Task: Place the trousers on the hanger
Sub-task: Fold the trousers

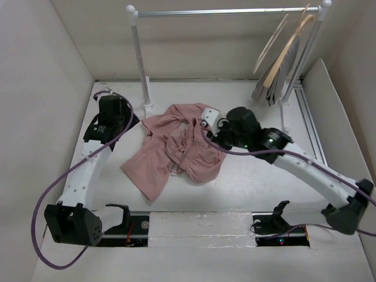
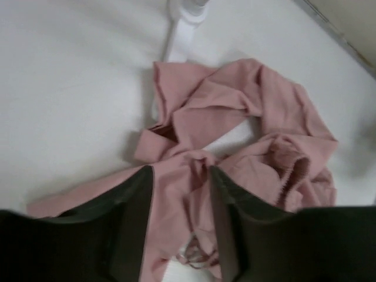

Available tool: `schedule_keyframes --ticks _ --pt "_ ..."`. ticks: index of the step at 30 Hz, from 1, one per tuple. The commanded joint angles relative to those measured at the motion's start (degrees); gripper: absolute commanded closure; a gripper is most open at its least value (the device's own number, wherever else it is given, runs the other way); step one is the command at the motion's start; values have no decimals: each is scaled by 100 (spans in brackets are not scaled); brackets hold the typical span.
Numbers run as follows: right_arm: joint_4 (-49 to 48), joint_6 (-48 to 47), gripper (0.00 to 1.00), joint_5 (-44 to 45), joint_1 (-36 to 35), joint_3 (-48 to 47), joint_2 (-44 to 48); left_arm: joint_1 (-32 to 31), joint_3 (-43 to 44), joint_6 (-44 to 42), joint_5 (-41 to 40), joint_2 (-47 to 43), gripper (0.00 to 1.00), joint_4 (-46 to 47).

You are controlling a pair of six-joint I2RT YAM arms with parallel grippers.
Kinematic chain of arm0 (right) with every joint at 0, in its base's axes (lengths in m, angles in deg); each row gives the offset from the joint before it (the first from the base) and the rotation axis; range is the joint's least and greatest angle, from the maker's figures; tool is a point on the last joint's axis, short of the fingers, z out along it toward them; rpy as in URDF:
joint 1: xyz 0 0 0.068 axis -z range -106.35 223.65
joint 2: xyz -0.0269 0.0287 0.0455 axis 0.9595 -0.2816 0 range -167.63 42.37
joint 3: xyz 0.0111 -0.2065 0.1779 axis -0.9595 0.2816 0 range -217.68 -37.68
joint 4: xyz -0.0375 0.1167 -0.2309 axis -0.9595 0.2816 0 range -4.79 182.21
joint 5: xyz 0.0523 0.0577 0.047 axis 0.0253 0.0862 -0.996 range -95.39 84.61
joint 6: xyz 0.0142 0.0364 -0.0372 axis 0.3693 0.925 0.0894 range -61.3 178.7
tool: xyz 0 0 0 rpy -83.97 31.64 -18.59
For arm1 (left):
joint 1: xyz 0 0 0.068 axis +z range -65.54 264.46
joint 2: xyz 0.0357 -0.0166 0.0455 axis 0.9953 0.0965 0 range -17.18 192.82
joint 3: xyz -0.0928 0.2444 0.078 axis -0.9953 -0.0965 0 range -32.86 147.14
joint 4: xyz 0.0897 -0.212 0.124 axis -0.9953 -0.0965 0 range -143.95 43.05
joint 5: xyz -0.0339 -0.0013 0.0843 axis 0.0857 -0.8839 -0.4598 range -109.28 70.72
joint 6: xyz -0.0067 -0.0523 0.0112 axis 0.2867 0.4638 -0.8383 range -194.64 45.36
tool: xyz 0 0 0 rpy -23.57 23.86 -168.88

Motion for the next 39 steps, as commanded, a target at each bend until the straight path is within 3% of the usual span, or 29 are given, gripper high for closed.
schedule_keyframes --ticks 1,2,3,4,5,10,19,23,27,28,29,30,32,33,35,39 --pt "-860 -50 44 141 -427 -366 -648 932 -646 432 628 -50 56 465" --pt "-1045 -32 26 141 -428 -463 -1050 1110 -1006 449 1074 -15 51 666" --pt "-1047 3 26 141 -428 -524 -1272 1243 -1210 476 1183 -6 47 764" --pt "-1169 29 15 350 -428 -577 -1474 1348 -1360 459 1262 -5 44 852" --pt "-1205 125 13 482 -428 -647 -1685 1349 -1501 398 1246 12 41 974" --pt "-1056 293 17 423 -339 -1158 -2837 1349 -2099 274 1360 293 35 1142" --pt "-1575 618 22 466 -1122 -508 -3154 1288 -2741 195 1448 759 35 1634" --pt "-1549 470 22 501 -1175 -525 -3453 1288 -2820 186 1474 1040 39 1871" --pt "-1277 381 23 868 -1175 -753 -3884 1235 -2838 256 1422 1408 54 2048" --pt "-1302 381 27 957 -1175 -736 -3954 1235 -2829 274 1404 1462 58 2057" --pt "-1346 381 32 1063 -1175 -719 -3946 1183 -2820 317 1378 1506 70 2083" --pt "-1442 364 45 1238 -1175 -692 -3929 1182 -2786 335 1360 1550 76 2092" --pt "-1443 311 55 1414 -1175 -683 -3885 1182 -2706 362 1369 1568 87 2031" --pt "-1364 276 77 1502 -1175 -701 -3867 1182 -2602 397 1360 1516 100 2013" --pt "-1163 267 99 1643 -1175 -815 -3780 1182 -2496 414 1325 1436 100 1899" --pt "-829 284 100 1810 -1175 -657 -2689 1182 -1899 423 1150 813 100 1521"
